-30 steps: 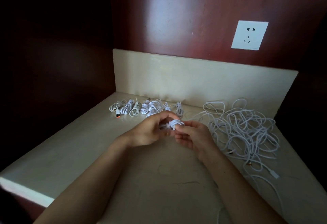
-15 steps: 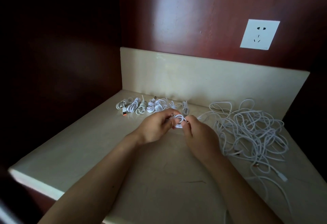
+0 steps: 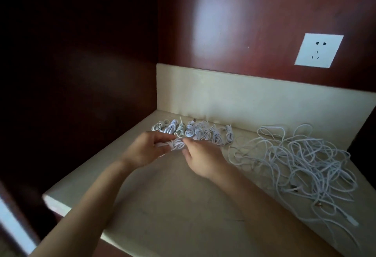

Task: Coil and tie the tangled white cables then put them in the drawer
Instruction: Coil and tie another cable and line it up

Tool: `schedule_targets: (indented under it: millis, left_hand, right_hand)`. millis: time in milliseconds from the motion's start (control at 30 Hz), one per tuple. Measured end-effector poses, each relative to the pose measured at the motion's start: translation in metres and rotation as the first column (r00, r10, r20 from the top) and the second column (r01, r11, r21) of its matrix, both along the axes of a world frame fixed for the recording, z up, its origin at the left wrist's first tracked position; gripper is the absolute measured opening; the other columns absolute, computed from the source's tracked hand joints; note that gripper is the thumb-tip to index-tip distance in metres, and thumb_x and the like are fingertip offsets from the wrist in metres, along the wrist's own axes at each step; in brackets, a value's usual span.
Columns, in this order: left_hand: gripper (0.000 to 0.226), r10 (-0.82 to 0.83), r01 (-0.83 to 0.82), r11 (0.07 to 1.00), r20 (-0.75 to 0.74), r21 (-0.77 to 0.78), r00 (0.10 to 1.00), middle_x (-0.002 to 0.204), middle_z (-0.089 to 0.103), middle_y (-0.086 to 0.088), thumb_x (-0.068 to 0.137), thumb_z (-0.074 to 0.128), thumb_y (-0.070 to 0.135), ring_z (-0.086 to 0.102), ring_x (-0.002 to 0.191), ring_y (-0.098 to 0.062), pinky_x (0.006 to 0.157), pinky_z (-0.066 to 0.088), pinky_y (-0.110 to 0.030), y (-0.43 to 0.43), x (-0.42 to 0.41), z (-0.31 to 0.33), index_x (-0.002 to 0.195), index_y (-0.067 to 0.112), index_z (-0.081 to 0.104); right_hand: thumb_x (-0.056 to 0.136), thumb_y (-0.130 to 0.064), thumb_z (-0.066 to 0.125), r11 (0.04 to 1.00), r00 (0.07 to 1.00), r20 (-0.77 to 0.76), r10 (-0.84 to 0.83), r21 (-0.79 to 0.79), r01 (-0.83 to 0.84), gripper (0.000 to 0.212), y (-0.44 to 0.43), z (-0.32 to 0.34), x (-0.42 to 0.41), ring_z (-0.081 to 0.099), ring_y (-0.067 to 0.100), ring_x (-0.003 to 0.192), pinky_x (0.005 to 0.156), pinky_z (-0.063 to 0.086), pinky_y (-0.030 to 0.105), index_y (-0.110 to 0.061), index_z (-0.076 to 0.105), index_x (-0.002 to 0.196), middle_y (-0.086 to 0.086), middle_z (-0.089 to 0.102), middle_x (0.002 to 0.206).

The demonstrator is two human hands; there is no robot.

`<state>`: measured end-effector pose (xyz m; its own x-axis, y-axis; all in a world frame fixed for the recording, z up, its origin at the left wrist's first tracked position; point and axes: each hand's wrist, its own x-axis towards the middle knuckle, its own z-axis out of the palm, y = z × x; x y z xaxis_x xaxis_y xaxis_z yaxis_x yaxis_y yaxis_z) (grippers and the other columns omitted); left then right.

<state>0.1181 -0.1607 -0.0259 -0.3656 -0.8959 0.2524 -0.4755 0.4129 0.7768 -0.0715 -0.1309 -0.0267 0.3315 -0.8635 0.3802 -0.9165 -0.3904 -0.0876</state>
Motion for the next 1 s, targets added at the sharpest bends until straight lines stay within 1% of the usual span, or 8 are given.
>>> schedule_targets:
  millis: [100, 200, 300, 433, 533, 733, 867, 1000]
  left_hand:
    - [0.021, 0.295, -0.3, 0.944, -0.054, -0.139, 0.954, 0.098, 0.072, 0.012, 0.084, 0.073, 0.014, 0.063, 0.084, 0.01, 0.076, 0.046, -0.008, -0.004, 0.029, -0.011, 0.103, 0.022, 0.076]
    - [0.022, 0.484, -0.476, 0.84, -0.038, -0.261, 0.874, 0.107, 0.073, 0.009, 0.084, 0.072, 0.02, 0.066, 0.099, -0.005, 0.084, 0.051, -0.023, -0.003, 0.045, -0.015, 0.105, 0.023, 0.075]
    - [0.024, 0.595, -0.556, 0.769, 0.033, -0.314, 0.803, 0.107, 0.073, 0.003, 0.084, 0.069, 0.023, 0.065, 0.102, -0.017, 0.082, 0.052, -0.03, -0.003, 0.052, -0.023, 0.107, 0.024, 0.074]
    - [0.027, 0.62, -0.556, 0.766, 0.146, -0.322, 0.771, 0.11, 0.071, 0.003, 0.081, 0.071, 0.026, 0.06, 0.107, -0.021, 0.084, 0.05, -0.03, -0.006, 0.054, -0.033, 0.107, 0.028, 0.074]
    - [0.028, 0.601, -0.513, 0.777, 0.185, -0.364, 0.778, 0.113, 0.065, 0.005, 0.075, 0.069, 0.035, 0.057, 0.108, -0.021, 0.085, 0.05, -0.032, -0.007, 0.056, -0.035, 0.102, 0.029, 0.076]
    - [0.034, 0.546, -0.419, 0.749, 0.119, -0.514, 0.83, 0.107, 0.063, 0.005, 0.073, 0.056, 0.046, 0.061, 0.1, -0.022, 0.086, 0.046, -0.039, -0.002, 0.043, -0.028, 0.096, 0.029, 0.075]
    - [0.029, 0.313, -0.256, 0.837, 0.039, -0.483, 0.949, 0.1, 0.065, 0.012, 0.077, 0.054, 0.047, 0.062, 0.098, -0.014, 0.087, 0.048, -0.036, 0.008, -0.008, -0.013, 0.092, 0.032, 0.073]
    - [0.011, 0.055, -0.039, 0.944, 0.039, -0.329, 0.998, 0.094, 0.064, 0.017, 0.082, 0.063, 0.038, 0.059, 0.092, -0.003, 0.082, 0.044, -0.024, 0.015, -0.069, -0.008, 0.092, 0.039, 0.069]
  right_hand:
    - [0.098, -0.021, 0.043, 0.999, 0.998, -0.038, 0.046, 0.02, -0.045, 0.034, -0.019, -0.003, 0.032, 0.066, 0.031, 0.085, 0.063, 0.046, 0.033, -0.015, 0.048, 0.131, 0.007, 0.068, 0.093]
    - [0.093, -0.018, 0.047, 0.997, 0.997, -0.011, 0.08, -0.001, -0.08, 0.039, -0.032, -0.006, 0.059, 0.059, 0.031, 0.106, 0.078, 0.049, 0.038, -0.016, 0.049, 0.132, 0.009, 0.063, 0.113]
    - [0.094, -0.025, 0.048, 0.996, 0.995, -0.048, 0.086, -0.008, -0.087, 0.031, -0.041, -0.016, 0.079, 0.044, 0.03, 0.123, 0.096, 0.04, 0.041, -0.011, 0.057, 0.12, 0.008, 0.05, 0.128]
    - [0.098, -0.035, 0.042, 0.988, 0.993, -0.059, 0.099, 0.124, -0.091, 0.041, -0.046, -0.031, 0.086, 0.033, 0.028, 0.136, 0.112, 0.024, 0.041, -0.015, 0.054, 0.132, 0.006, 0.046, 0.14]
    - [0.101, -0.04, 0.038, 0.974, 0.995, -0.002, 0.097, 0.206, -0.094, 0.045, -0.041, -0.034, 0.08, 0.025, 0.026, 0.143, 0.115, 0.02, 0.039, -0.018, 0.048, 0.139, 0.005, 0.04, 0.147]
    - [0.1, -0.042, 0.043, 0.986, 0.999, -0.003, 0.032, 0.163, -0.032, 0.048, -0.017, -0.016, 0.037, 0.026, 0.025, 0.142, 0.117, 0.018, 0.039, -0.018, 0.047, 0.141, 0.003, 0.035, 0.153]
    - [0.097, -0.039, 0.048, 0.989, 0.999, -0.017, -0.045, 0.138, 0.046, 0.046, 0.005, -0.005, -0.014, 0.033, 0.024, 0.139, 0.116, 0.022, 0.039, -0.019, 0.049, 0.139, 0.003, 0.042, 0.148]
    - [0.094, -0.029, 0.051, 0.987, 0.991, -0.001, -0.131, 0.096, 0.13, 0.04, 0.036, 0.006, -0.07, 0.047, 0.028, 0.126, 0.107, 0.033, 0.04, -0.019, 0.055, 0.132, 0.004, 0.057, 0.133]
